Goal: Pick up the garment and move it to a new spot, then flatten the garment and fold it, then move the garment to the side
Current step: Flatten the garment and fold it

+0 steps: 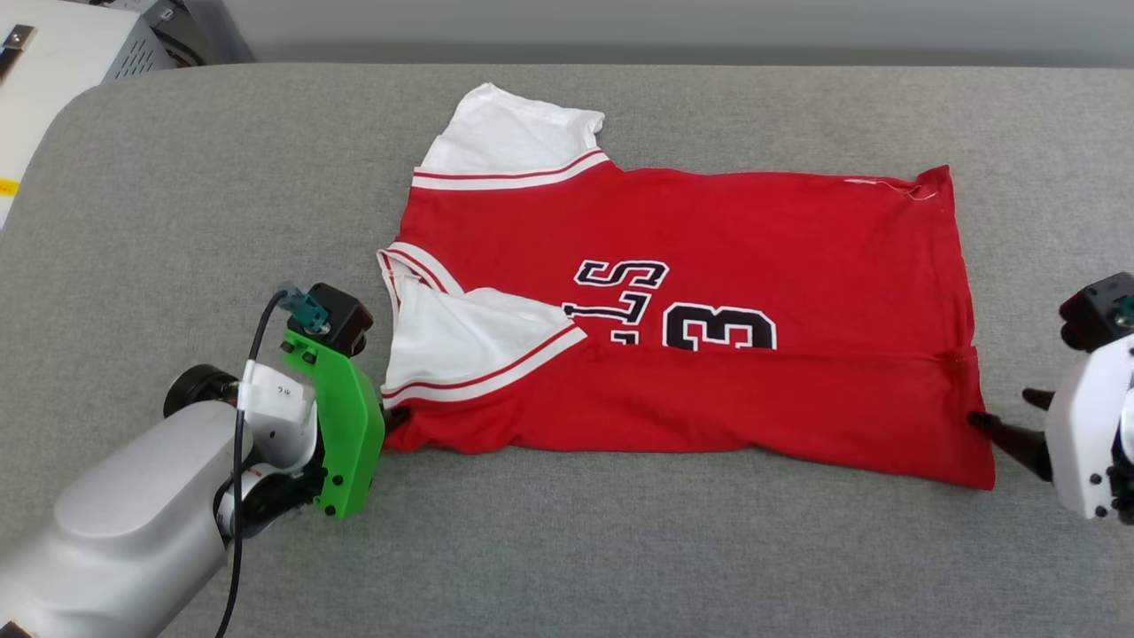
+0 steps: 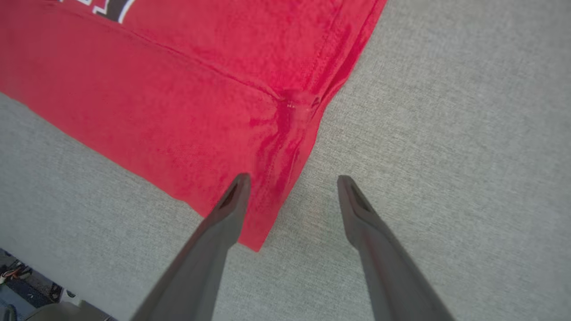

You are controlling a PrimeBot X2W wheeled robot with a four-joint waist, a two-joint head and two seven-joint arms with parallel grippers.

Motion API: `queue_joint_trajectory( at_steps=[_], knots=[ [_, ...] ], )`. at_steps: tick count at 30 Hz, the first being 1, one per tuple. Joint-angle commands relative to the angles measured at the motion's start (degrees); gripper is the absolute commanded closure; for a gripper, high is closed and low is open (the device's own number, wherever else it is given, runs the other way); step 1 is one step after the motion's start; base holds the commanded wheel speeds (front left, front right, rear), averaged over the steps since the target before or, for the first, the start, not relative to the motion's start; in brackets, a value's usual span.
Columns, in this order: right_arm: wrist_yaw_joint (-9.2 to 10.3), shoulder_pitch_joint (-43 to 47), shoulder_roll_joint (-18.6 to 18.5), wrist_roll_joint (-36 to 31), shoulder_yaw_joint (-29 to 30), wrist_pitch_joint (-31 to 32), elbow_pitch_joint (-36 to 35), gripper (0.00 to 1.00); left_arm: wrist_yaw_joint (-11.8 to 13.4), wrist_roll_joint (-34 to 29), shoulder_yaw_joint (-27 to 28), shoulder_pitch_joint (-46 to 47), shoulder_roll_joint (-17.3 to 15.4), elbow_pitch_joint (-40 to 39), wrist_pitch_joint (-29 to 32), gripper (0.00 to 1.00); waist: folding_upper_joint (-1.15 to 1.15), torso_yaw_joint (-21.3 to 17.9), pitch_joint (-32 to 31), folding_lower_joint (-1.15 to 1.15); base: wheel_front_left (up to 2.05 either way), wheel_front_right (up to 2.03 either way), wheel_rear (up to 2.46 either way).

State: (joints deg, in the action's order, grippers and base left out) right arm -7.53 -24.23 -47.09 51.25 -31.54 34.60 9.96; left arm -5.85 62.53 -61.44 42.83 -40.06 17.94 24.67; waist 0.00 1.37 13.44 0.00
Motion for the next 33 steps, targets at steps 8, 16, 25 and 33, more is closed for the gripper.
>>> queue_joint_trajectory(
  at_steps=[8, 16, 25, 33],
  knots=[
    [0.04, 2.1, 7.0, -1.2, -3.5, -1.0, 8.2, 0.00, 0.4, -0.4, 0.5, -0.9, 0.3, 0.3, -2.1, 1.00, 0.00, 0.9, 2.4, 0.00, 0.00, 0.00, 0.00],
    [0.04, 0.1, 7.6, -1.5, -6.4, -7.4, 10.1, 1.00, 0.4, 0.4, 0.8, -3.0, 0.1, 2.0, -4.3, 1.00, 0.00, -0.1, 0.8, 0.00, 0.00, 0.00, 0.00],
    [0.04, 2.7, 3.1, 0.6, -5.3, -13.1, 4.0, 1.00, 1.0, 1.8, 1.2, -6.6, -2.7, -1.1, -5.7, 1.00, 0.00, -0.5, -4.8, 0.00, 0.00, 0.00, 0.00],
    [0.04, 11.3, -1.0, 2.2, -0.5, -13.7, -3.0, 1.00, 4.4, 2.7, 0.6, -12.6, -7.7, -10.1, -6.5, 1.00, 0.00, -0.2, -7.3, 0.00, 0.00, 0.00, 0.00]
  ],
)
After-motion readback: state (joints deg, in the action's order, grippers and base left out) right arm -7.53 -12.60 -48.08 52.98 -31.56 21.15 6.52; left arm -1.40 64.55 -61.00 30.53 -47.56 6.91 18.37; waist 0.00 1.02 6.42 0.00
